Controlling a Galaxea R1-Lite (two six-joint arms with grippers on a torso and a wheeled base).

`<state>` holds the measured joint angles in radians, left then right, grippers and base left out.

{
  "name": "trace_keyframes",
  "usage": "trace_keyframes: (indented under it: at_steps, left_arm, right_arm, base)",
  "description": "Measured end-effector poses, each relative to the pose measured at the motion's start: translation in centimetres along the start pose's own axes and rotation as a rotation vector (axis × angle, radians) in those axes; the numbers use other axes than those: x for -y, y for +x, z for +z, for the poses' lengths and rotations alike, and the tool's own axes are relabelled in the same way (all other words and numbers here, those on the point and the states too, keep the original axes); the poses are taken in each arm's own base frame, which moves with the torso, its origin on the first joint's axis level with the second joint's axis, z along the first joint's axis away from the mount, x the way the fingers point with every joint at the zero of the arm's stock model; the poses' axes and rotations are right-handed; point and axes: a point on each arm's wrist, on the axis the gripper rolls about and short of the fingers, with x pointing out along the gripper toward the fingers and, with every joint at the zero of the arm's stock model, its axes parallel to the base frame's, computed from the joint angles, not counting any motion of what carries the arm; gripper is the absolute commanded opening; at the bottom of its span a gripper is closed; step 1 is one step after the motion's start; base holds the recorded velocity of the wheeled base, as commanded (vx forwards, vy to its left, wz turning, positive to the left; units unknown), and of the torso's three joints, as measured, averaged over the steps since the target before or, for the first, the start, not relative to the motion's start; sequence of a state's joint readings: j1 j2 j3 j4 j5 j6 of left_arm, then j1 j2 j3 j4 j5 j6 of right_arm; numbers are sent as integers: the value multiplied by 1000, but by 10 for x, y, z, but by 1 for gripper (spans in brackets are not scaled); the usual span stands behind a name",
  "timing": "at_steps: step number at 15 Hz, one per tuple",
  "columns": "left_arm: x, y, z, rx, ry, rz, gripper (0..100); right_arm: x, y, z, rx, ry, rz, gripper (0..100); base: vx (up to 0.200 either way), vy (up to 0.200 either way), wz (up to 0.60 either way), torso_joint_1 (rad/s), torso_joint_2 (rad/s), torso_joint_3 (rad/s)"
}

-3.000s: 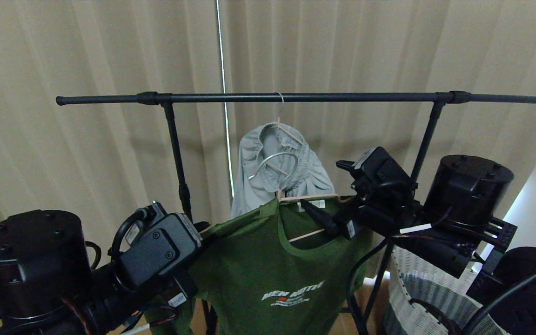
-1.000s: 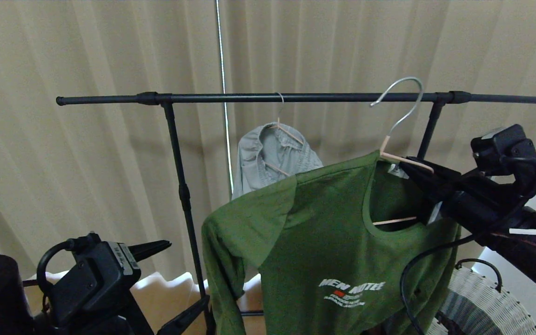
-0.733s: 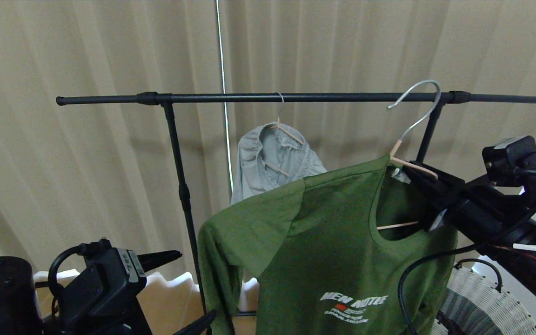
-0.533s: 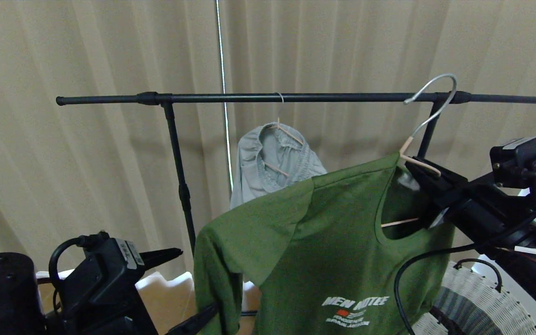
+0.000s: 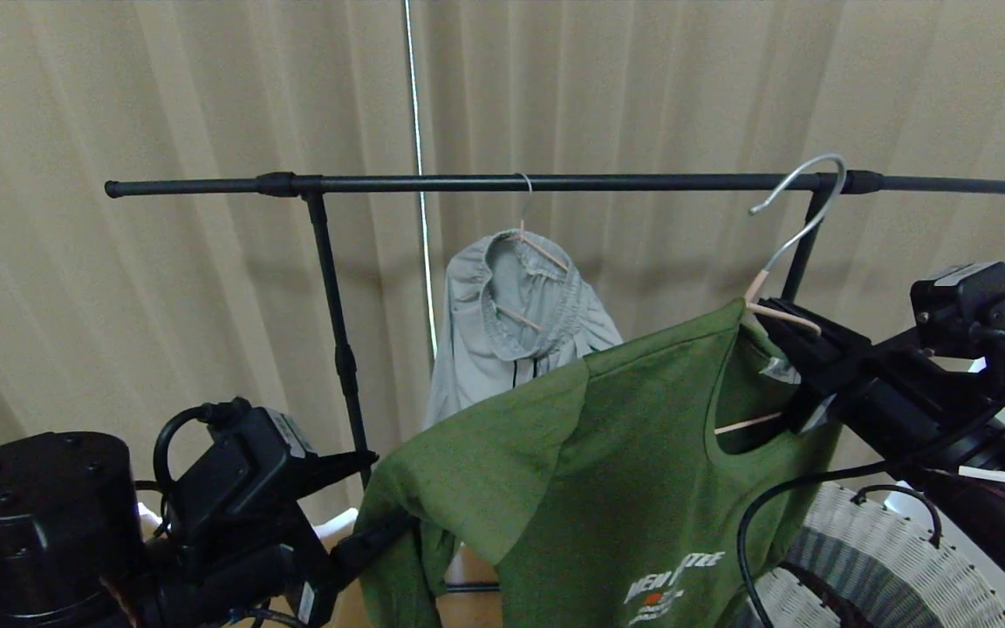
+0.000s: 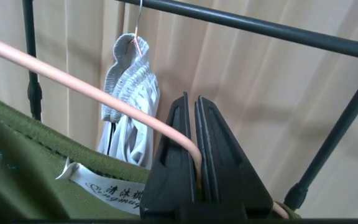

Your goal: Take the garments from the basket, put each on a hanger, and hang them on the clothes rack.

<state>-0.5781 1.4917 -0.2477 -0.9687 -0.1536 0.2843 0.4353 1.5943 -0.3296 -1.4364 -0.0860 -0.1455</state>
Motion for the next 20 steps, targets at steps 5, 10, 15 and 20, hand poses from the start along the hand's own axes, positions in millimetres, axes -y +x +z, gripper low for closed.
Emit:
trace_keyframes:
  at_steps: [5,10,15,20]
  left_arm:
    - [-16,3,-10,-59,-18,106,0]
    - [-31,-11,-25,-112,19,237,0]
    - [-29,-17,-32,-121,19,250,100]
    - [-27,-42,-38,-60,11,318,100]
  right_arm:
    - [10,-2,5,20,-7,-41,0]
    - [29,-4,8,31,-29,-122,0]
    - [30,-7,11,39,-30,-130,0]
    - [39,-11,10,29,-69,-170,0]
  base:
    - [0,0,0,0,0,0]
    - [0,0,0,0,0,0]
    - [0,0,0,0,0,0]
    - [0,0,0,0,0,0]
